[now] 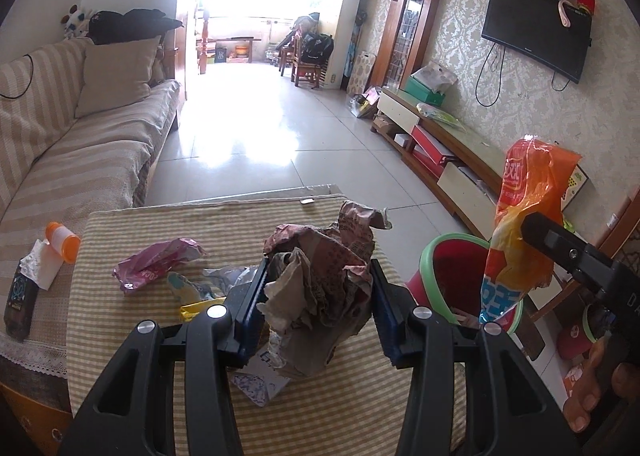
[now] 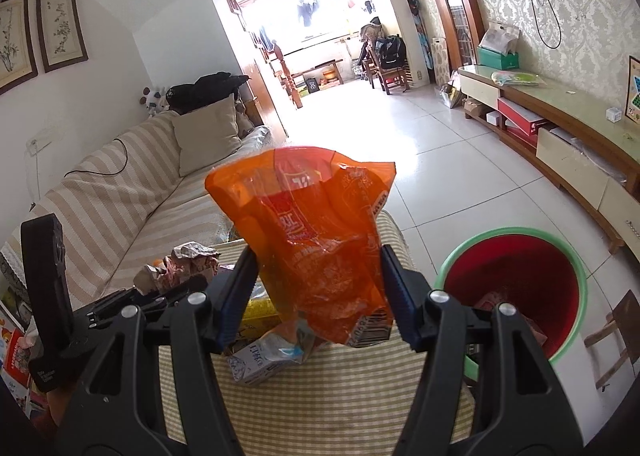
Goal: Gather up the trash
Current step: 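Lift and carry the paper and orange bag over the red bin with both tools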
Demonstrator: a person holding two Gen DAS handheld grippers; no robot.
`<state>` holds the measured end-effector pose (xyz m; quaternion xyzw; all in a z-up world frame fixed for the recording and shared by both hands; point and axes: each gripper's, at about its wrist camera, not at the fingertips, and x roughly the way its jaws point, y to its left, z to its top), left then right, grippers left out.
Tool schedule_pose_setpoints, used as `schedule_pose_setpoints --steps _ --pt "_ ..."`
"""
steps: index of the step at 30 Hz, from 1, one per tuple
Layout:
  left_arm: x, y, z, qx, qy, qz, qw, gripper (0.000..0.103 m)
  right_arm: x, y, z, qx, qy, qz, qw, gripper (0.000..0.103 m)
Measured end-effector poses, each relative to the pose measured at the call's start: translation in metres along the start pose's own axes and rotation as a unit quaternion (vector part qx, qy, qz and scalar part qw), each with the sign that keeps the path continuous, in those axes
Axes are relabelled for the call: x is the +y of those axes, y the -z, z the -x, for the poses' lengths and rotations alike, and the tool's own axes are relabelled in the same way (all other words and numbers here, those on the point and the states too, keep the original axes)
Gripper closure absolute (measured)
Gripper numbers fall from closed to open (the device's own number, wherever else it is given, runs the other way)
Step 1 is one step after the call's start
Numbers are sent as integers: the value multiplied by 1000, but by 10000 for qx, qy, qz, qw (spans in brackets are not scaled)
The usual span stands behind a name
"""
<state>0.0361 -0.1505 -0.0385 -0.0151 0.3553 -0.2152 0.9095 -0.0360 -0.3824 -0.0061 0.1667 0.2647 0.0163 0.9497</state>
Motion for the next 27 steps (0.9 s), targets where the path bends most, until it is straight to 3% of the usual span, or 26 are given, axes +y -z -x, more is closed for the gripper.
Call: schedule_pose_setpoints --steps 14,27 --pt "-32 -2 -24 102 551 13 9984 58 -57 3 15 -99 683 -232 9973 43" --pt "-108 -5 -59 258 1203 -627 9904 57 -129 24 22 -93 1167 -879 9892 43"
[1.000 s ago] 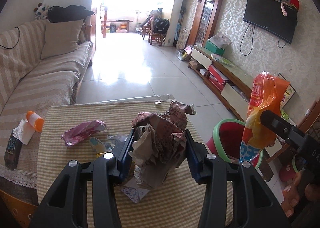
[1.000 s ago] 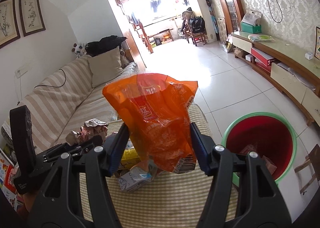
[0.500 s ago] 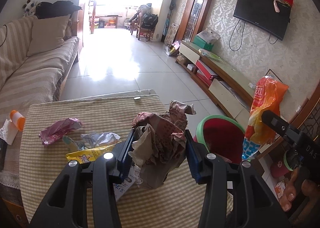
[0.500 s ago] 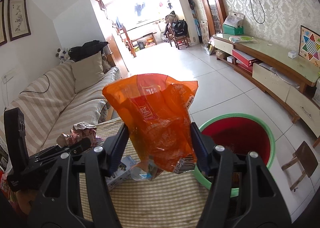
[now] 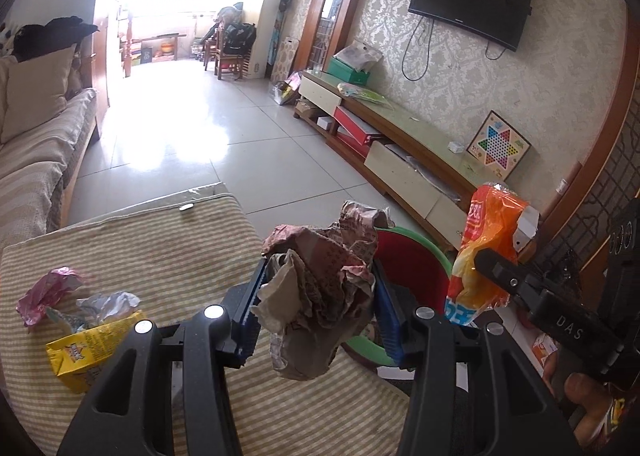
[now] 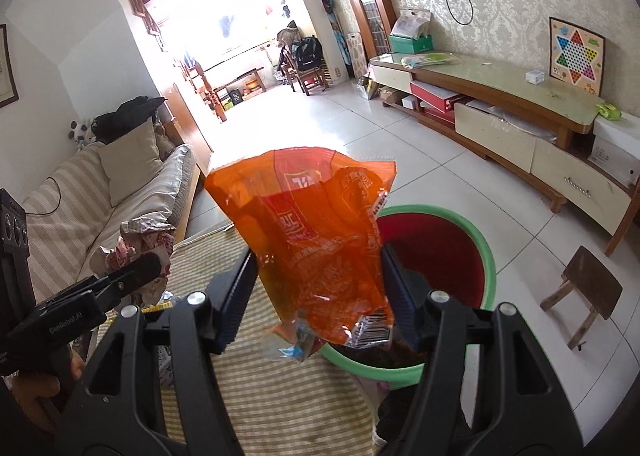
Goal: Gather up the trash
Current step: 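Lift and carry the paper and orange bag over the red bin with both tools, then open both tools to drop the paper and orange bag into the bin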
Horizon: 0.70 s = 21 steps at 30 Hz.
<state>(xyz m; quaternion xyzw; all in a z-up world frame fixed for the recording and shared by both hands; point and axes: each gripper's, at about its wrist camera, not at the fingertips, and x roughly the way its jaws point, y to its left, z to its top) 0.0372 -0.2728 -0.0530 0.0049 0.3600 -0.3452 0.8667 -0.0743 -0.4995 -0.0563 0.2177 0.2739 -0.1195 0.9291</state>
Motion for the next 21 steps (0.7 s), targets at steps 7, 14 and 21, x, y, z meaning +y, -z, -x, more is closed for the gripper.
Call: schedule_pose_setpoints --steps 7,14,21 --pt "-36 -8 -52 293 379 -280 9985 57 -41 6 4 -27 232 -430 9988 43" --pt "-56 -13 -84 496 588 -335 9965 51 -66 10 2 -44 289 -766 9966 43" --pt "-52 -12 -82 404 334 -331 9981 16 -74 6 -18 -15 213 -891 9958 40"
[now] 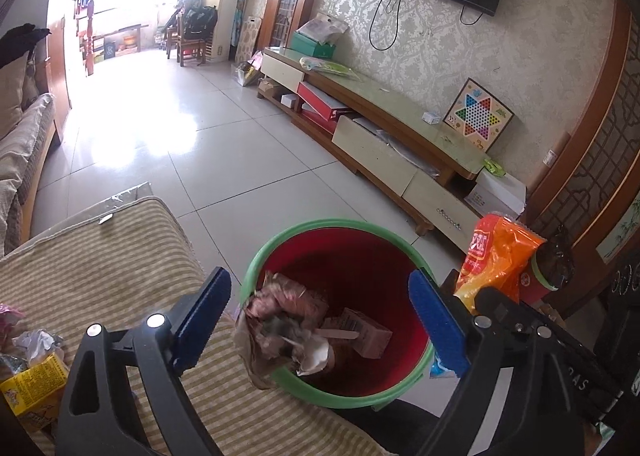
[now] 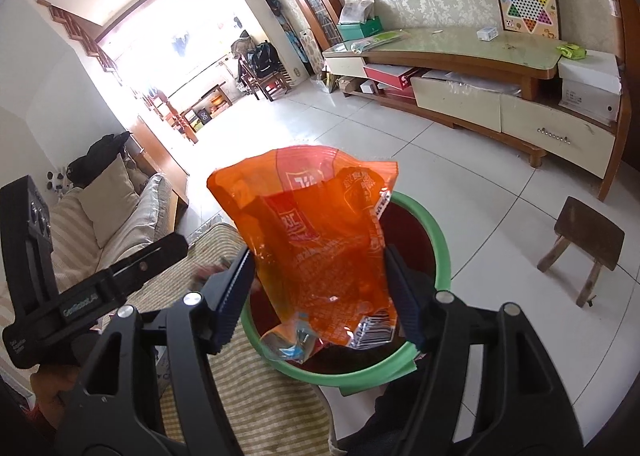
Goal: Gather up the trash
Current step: 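Open both tools to drop the paper and orange bag into the bin, then grasp the yellow juice carton with the left tool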
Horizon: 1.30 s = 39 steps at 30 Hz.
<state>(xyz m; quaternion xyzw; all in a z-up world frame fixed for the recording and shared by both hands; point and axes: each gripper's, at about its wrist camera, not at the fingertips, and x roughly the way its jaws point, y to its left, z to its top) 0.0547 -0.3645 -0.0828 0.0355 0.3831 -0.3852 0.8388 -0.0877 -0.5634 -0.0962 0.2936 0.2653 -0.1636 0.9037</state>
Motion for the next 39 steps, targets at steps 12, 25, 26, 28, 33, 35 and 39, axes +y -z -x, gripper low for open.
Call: schedule_pose_setpoints --steps 12,25,26,28,33,35,39 --pt "98 28 70 228 -798 -585 9948 11 6 22 -30 303 196 54 9993 4" --pt "224 66 69 1723 -1331 -485 9748 16 55 58 -32 937 -424 220 9945 4" --pt "228 69 64 1779 -1325 -401 9743 20 61 60 -31 972 -462 289 9938 4" --pt "233 75 60 1845 -1338 -248 9734 36 74 65 -30 1048 -574 402 9920 4" --pt "241 83 68 1620 -935 507 9810 62 105 80 -33 1292 -815 674 9860 4" --pt "242 86 80 1418 -939 724 9828 63 120 85 -34 1373 -932 791 9830 4" --pt "240 98 117 943 -1011 1181 9833 63 153 93 -40 1545 -1063 1113 9759 4"
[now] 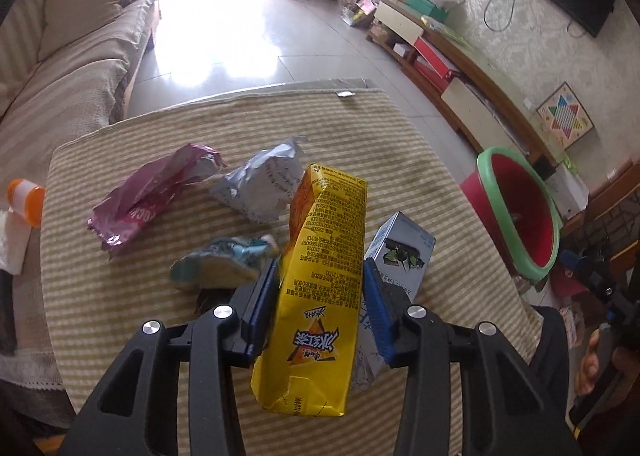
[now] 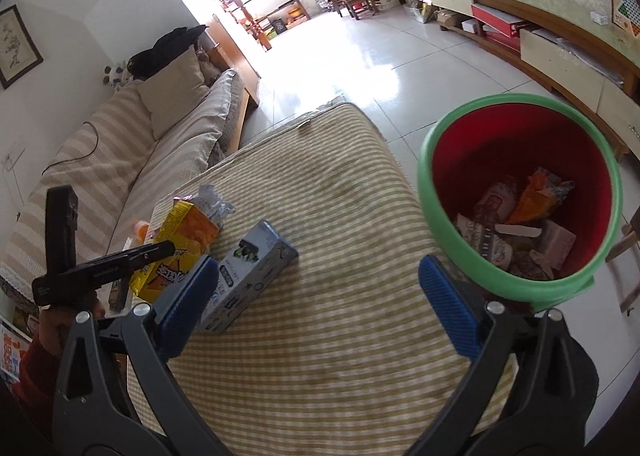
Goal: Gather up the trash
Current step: 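Grasp the yellow juice carton with the left tool, then regrasp the upright yellow carton with the left tool while the right grasps the white carton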
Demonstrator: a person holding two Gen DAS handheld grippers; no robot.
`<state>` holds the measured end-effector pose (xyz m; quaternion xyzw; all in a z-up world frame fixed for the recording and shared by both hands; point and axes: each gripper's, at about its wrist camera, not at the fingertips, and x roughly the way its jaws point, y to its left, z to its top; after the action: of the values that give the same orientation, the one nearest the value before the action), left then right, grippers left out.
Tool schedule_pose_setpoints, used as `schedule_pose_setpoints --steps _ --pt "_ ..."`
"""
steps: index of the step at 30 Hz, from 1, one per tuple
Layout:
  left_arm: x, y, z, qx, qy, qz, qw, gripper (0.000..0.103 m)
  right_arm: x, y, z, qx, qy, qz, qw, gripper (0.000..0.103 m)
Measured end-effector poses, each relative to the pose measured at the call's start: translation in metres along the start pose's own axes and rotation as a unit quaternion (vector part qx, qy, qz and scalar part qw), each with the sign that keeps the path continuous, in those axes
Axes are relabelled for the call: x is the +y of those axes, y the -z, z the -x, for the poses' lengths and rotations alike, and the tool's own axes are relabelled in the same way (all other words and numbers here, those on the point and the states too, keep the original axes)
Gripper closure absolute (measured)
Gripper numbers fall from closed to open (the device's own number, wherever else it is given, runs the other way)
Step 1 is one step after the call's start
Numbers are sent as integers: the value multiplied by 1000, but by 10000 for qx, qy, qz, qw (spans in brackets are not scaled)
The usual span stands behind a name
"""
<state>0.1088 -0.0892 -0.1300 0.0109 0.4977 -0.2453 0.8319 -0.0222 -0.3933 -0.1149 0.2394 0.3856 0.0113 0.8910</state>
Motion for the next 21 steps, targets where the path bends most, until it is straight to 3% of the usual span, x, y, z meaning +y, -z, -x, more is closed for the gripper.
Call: schedule_pose_setpoints --steps 4,7,13,17,21 --pt "11 29 32 -366 -229 384 9983 63 29 -1 -21 218 -105 186 9995 4" --pt "17 56 46 -531 -642 521 9952 63 49 -2 -36 353 -238 286 9987 4" --pt "45 95 48 -476 -1068 867 9894 63 81 6 -87 1009 -243 204 9944 4" --pt "61 113 41 -358 -936 1120 9886 63 91 15 -116 1284 -169 -45 9916 4" --pt "68 120 36 -321 -838 1276 9878 62 104 15 -139 1383 200 137 9901 4"
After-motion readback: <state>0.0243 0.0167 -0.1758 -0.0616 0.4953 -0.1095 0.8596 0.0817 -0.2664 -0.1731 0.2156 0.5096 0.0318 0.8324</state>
